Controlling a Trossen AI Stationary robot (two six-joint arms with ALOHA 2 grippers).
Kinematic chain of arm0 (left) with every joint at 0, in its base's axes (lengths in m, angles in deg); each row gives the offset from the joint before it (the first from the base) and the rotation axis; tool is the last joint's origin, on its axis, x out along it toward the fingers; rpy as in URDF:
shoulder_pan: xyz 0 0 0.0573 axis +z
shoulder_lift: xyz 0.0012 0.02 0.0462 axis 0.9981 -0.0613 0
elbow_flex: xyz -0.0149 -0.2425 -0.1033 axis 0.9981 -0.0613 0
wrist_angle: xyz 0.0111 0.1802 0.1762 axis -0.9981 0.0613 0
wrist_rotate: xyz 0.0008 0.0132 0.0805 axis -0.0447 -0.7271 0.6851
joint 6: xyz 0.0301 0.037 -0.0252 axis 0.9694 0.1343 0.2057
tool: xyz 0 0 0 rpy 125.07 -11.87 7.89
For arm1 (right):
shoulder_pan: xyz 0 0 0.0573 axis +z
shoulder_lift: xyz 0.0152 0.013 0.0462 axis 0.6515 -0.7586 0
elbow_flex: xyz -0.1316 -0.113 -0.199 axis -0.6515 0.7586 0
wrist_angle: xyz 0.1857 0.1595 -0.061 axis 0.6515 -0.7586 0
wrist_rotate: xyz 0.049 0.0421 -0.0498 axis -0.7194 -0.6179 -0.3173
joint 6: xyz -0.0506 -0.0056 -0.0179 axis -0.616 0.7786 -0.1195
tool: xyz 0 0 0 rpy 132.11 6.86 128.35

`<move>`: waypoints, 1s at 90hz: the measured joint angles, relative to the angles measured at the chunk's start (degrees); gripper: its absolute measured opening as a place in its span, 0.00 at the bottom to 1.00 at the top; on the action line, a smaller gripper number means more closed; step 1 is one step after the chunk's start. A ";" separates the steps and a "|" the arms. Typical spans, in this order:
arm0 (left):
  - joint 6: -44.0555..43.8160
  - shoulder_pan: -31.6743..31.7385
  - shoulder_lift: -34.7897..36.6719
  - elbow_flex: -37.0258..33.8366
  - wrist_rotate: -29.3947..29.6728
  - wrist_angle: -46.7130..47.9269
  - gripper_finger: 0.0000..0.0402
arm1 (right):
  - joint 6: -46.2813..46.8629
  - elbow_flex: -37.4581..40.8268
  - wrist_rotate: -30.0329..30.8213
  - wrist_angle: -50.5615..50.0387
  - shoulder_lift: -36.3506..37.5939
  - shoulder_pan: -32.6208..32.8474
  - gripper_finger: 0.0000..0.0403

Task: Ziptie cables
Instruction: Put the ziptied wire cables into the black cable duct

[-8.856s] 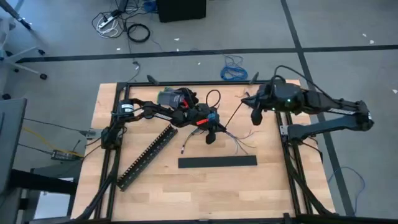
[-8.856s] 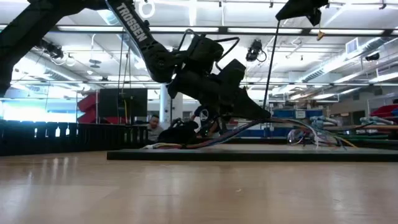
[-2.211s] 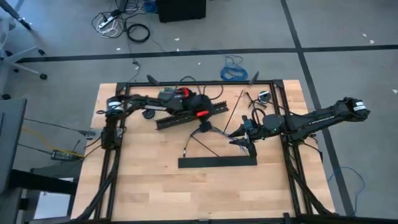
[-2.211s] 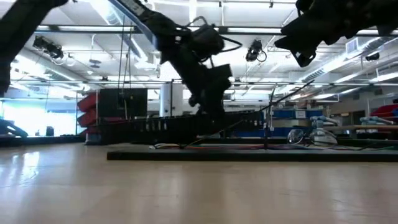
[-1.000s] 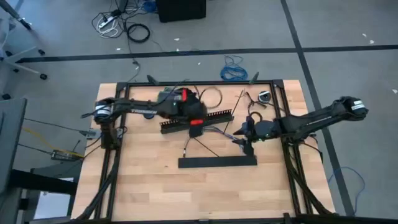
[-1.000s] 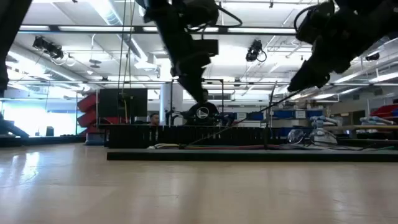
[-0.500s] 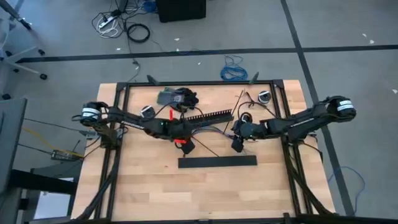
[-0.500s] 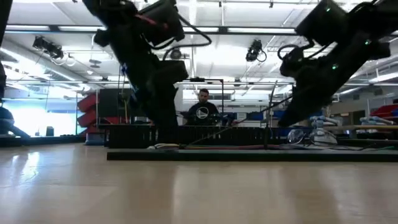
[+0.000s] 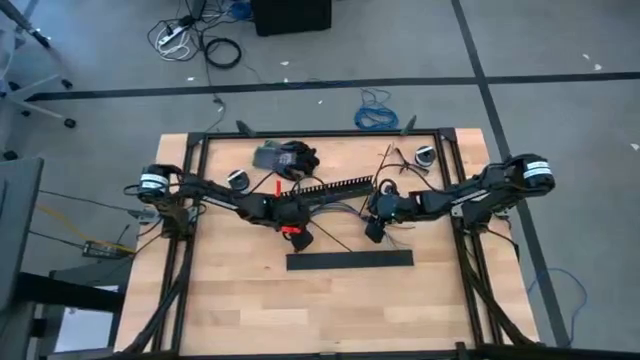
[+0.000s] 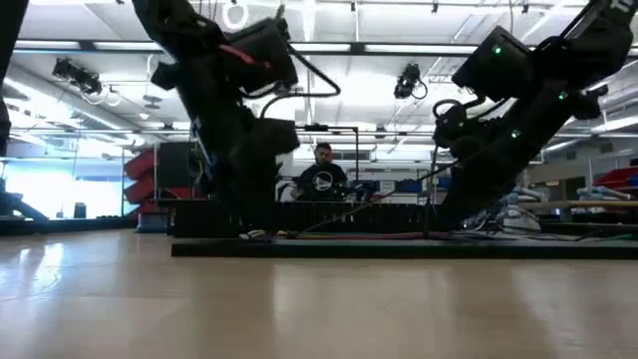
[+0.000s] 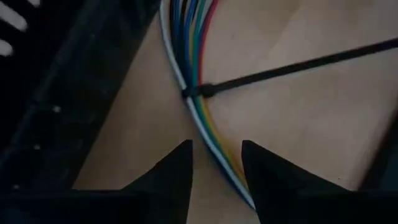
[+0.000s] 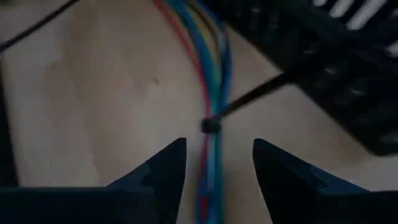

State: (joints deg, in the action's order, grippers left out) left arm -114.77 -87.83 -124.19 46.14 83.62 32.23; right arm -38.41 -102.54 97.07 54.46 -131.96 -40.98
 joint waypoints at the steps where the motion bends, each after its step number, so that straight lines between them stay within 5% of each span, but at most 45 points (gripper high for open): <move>1: 0.01 0.00 -0.17 0.03 0.19 -0.03 0.32 | -0.01 -0.01 -0.20 0.15 -0.17 0.00 0.45; 31: 0.62 -0.73 -2.05 0.24 0.90 -0.35 0.31 | 0.53 -0.04 -0.54 0.19 -2.16 0.29 0.39; 53: 5.03 -3.36 -2.23 1.18 3.85 -0.14 0.06 | -1.10 -0.06 -0.64 -0.67 -2.07 1.62 0.04; 71: 9.44 -4.94 -1.06 5.17 5.57 6.55 0.01 | -1.04 -0.75 -1.27 -2.47 -1.54 1.73 0.01; 90: 9.89 -6.80 2.83 9.34 10.93 16.85 0.00 | -4.22 -6.79 0.16 -15.98 5.48 3.08 0.01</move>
State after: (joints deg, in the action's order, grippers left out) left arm -104.89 -94.62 -121.36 55.47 94.54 49.08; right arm -42.63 -109.32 97.24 38.49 -126.49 -37.89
